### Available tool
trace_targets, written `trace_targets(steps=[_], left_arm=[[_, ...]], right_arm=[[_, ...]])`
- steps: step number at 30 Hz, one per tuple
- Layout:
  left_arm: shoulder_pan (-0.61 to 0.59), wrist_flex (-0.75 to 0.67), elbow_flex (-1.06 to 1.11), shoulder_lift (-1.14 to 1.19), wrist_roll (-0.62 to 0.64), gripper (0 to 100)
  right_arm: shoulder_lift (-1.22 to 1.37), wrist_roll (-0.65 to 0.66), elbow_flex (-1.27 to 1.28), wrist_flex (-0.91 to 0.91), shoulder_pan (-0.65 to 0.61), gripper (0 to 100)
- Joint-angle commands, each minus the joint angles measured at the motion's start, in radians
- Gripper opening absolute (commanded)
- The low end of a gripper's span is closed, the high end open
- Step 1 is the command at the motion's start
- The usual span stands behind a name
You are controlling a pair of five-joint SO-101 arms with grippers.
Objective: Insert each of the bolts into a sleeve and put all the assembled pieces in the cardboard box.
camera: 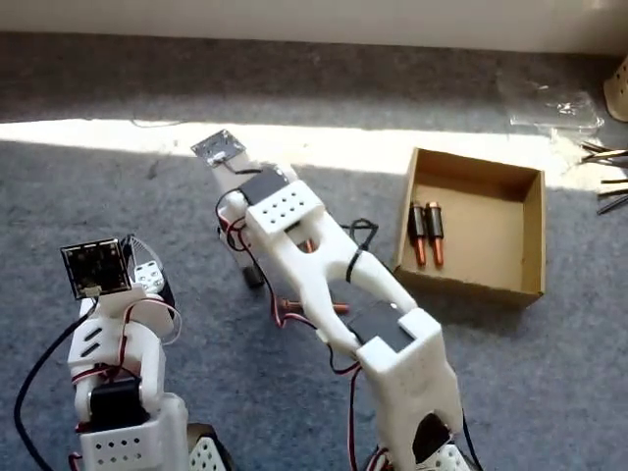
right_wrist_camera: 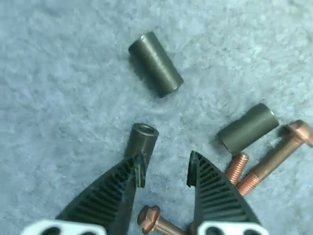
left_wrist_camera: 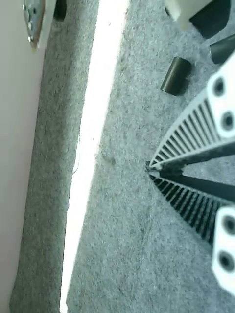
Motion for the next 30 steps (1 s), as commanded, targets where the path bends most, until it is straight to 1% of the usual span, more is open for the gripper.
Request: trace_targets(steps=[1, 6, 10, 14, 20, 27, 30], left_arm=[[-0.015, -0.002, -0.047, -0.016, -0.008, 0], [-0.015, -0.003, -0.047, -0.016, -0.008, 0], [-0.015, -0.003, -0.045, -0.016, -0.008, 0], [-0.015, -0.003, -0.045, -0.016, -0.008, 0], [-0.015, -0.003, -0.045, -0.016, -0.008, 0], [-0.015, -0.003, -0.03, -0.016, -0.008, 0], [-0.015, -0.005, -0.022, -0.016, -0.008, 0]], right_arm=[[0.053, -0.077, -0.189, 0.068, -0.01, 13.1], [0.173, -0.143, -0.314, 0.133, -0.028, 13.1], [0.251, -0.173, -0.371, 0.139, -0.031, 13.1], [0.289, -0.176, -0.424, 0.142, -0.027, 13.1], [0.298, -0.184, -0.43, 0.142, -0.027, 13.1], [0.298, -0.336, -0.429, 0.145, -0.031, 13.1], [0.298, -0.384, -0.433, 0.189, -0.031, 13.1]])
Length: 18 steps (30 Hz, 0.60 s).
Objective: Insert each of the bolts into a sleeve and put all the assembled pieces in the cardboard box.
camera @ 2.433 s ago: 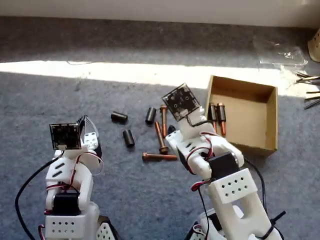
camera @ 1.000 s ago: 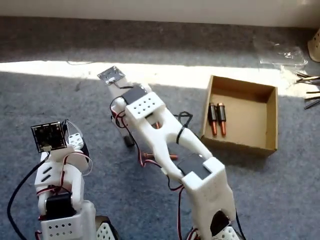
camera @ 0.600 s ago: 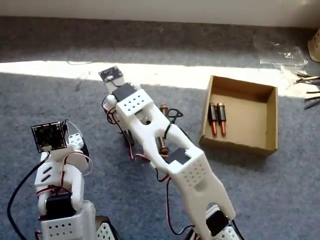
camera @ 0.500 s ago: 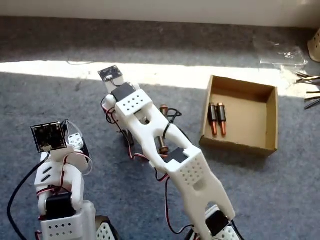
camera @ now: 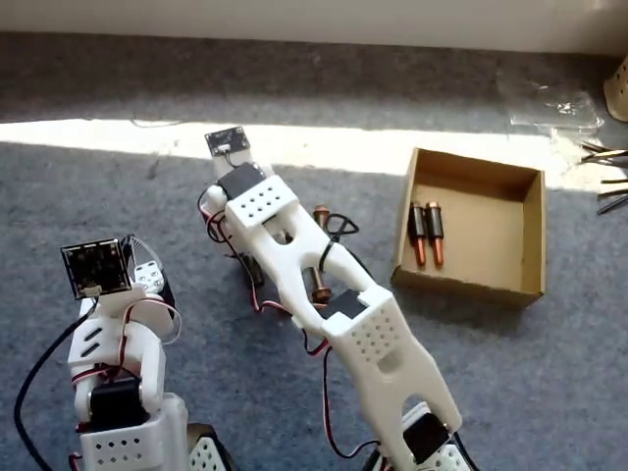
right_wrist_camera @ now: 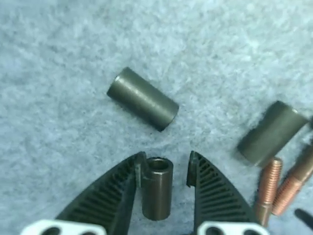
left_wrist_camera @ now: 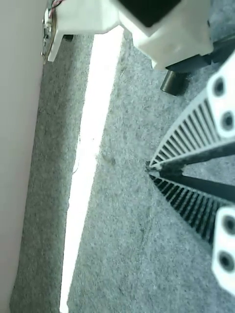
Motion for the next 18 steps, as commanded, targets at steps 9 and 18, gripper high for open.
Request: trace_targets(steps=[9, 18], left_arm=[[-0.015, -0.005, -0.021, -0.016, -0.009, 0], [-0.015, -0.005, -0.021, -0.016, -0.009, 0]], right_arm=[[-0.018, -0.192, -0.045, 0.077, -0.035, 13.1], [-0.015, -0.195, -0.042, 0.128, -0.082, 13.1]])
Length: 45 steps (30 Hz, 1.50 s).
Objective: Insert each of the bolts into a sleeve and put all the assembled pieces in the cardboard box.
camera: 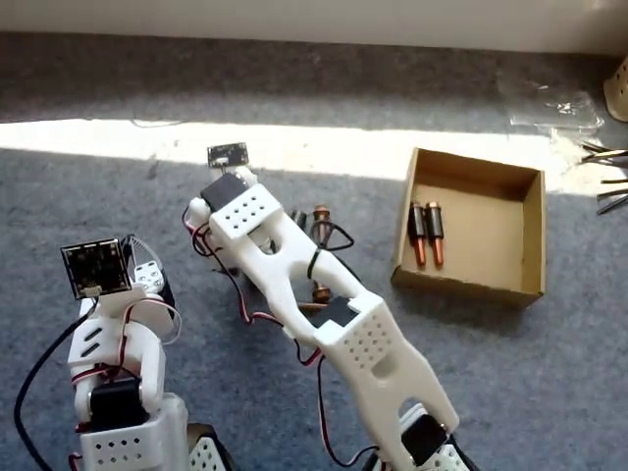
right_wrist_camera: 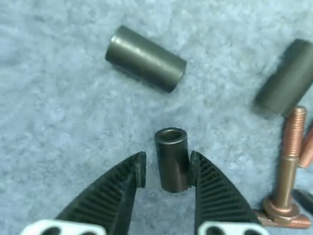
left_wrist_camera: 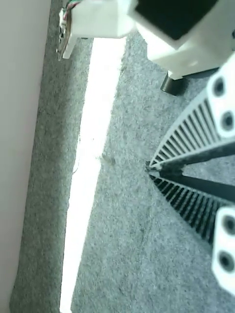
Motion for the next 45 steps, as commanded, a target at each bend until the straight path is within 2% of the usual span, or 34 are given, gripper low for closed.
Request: trace_targets(steps=[1, 10, 17, 25, 30, 45], left_arm=[[-0.015, -0.005, -0.021, -0.016, -0.009, 0], [-0.015, -0.005, -0.019, -0.016, -0.009, 0], [-0.015, -0.005, -0.018, -0.016, -0.009, 0], [-0.015, -0.005, -0.016, -0.016, -0.009, 0], [-0.013, -0.005, -0.016, -0.016, -0.009, 0], [-0.01, -0.005, -0.016, -0.016, -0.009, 0]], right_arm=[[-0.015, -0.014, -0.036, 0.024, -0.016, 13.1], [0.105, -0.006, -0.048, 0.039, -0.015, 12.8], [0.061, 0.152, -0.048, 0.035, -0.015, 1.6], [0.056, 0.219, -0.048, 0.015, -0.015, 2.2], [0.054, 0.219, -0.048, 0.016, -0.016, 12.3], [0.062, 0.224, -0.166, 0.015, -0.015, 11.9]])
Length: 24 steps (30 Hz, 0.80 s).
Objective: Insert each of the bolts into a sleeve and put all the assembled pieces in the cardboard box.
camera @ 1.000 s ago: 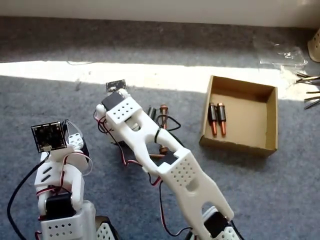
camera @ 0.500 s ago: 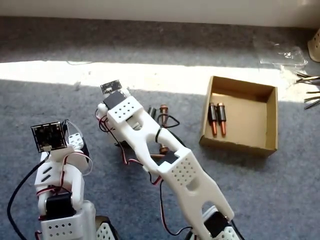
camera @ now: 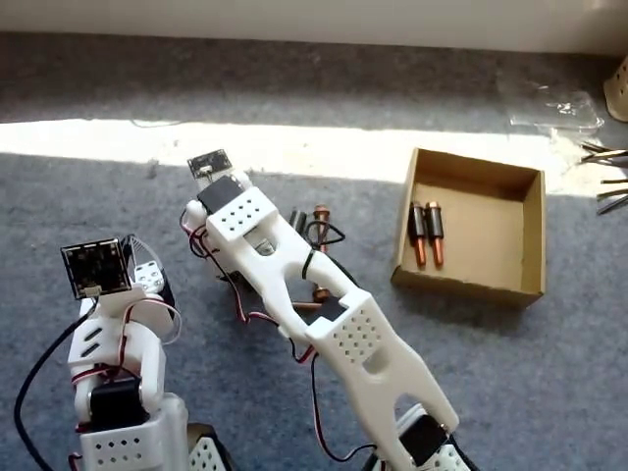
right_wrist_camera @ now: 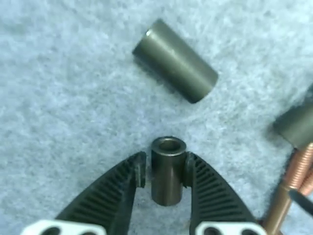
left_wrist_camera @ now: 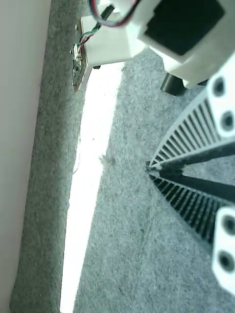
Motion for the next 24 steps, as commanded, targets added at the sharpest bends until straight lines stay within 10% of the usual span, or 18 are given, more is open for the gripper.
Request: trace_targets(steps=[1, 24], left_arm=[[-0.01, -0.005, -0.016, -0.016, -0.009, 0], [-0.008, -0.005, -0.013, -0.015, -0.009, 0]], right_arm=[[-0.042, 0.015, -0.048, -0.015, -0.004, 11.9], [-0.062, 0.017, -0.099, 0.094, 0.05, 0.5]])
